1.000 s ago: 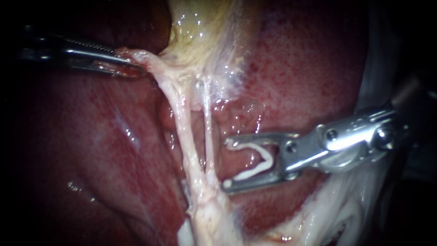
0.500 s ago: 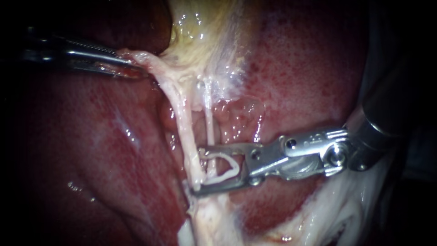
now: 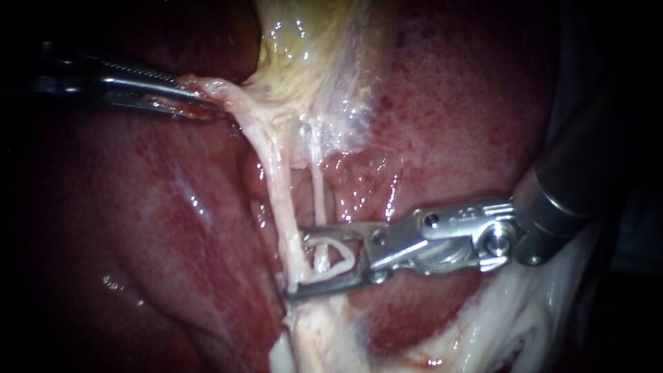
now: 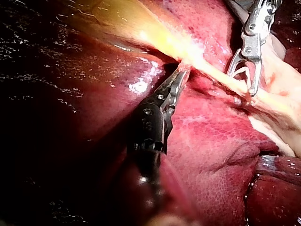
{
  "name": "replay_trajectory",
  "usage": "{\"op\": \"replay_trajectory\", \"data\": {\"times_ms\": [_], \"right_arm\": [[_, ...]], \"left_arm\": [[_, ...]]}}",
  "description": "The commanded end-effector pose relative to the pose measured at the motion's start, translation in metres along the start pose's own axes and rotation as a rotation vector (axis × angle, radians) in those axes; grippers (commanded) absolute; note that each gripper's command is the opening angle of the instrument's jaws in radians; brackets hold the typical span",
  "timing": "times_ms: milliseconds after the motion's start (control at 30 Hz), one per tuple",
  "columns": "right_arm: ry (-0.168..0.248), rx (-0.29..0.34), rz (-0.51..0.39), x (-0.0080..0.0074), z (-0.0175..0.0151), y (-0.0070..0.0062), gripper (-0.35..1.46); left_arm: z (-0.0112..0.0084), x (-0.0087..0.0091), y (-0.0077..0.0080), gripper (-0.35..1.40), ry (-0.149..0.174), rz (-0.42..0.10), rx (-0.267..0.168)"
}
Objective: Clipping first clip left tube
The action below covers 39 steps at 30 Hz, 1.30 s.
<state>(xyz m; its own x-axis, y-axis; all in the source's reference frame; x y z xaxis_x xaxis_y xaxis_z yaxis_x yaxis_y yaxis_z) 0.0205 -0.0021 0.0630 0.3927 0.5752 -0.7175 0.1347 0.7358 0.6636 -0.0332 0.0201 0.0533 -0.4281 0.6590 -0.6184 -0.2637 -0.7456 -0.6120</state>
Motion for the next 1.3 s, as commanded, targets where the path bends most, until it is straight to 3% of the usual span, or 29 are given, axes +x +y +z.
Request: {"op": "replay_trajectory", "data": {"times_ms": [33,300,433,633,800,1300], "right_arm": [[0.003,0.014,0.001,0.0002,0.0003,-0.0002,0.49],[0.052,0.053,0.017,0.0017,0.0026,-0.0010,0.49],[0.080,0.087,0.025,0.0023,0.0030,-0.0022,0.49],[0.079,0.104,0.026,0.0033,0.0034,-0.0044,0.48],[0.077,0.114,0.024,0.0037,0.0034,-0.0050,0.43],[0.069,0.129,0.167,0.0035,0.0018,-0.0046,-0.35]], "left_arm": [[0.0000,0.0000,0.0000,-0.35,0.000,0.000,0.000],[0.0000,0.0000,0.0000,-0.35,0.000,0.000,0.000],[0.0000,0.0000,0.0000,-0.35,0.000,0.000,0.000],[0.0000,0.0000,0.0000,-0.35,0.000,0.000,0.000],[0.0000,0.0000,-0.0001,-0.35,0.000,0.000,0.000],[0.0001,0.0000,-0.0001,-0.35,0.000,0.000,0.000]]}}
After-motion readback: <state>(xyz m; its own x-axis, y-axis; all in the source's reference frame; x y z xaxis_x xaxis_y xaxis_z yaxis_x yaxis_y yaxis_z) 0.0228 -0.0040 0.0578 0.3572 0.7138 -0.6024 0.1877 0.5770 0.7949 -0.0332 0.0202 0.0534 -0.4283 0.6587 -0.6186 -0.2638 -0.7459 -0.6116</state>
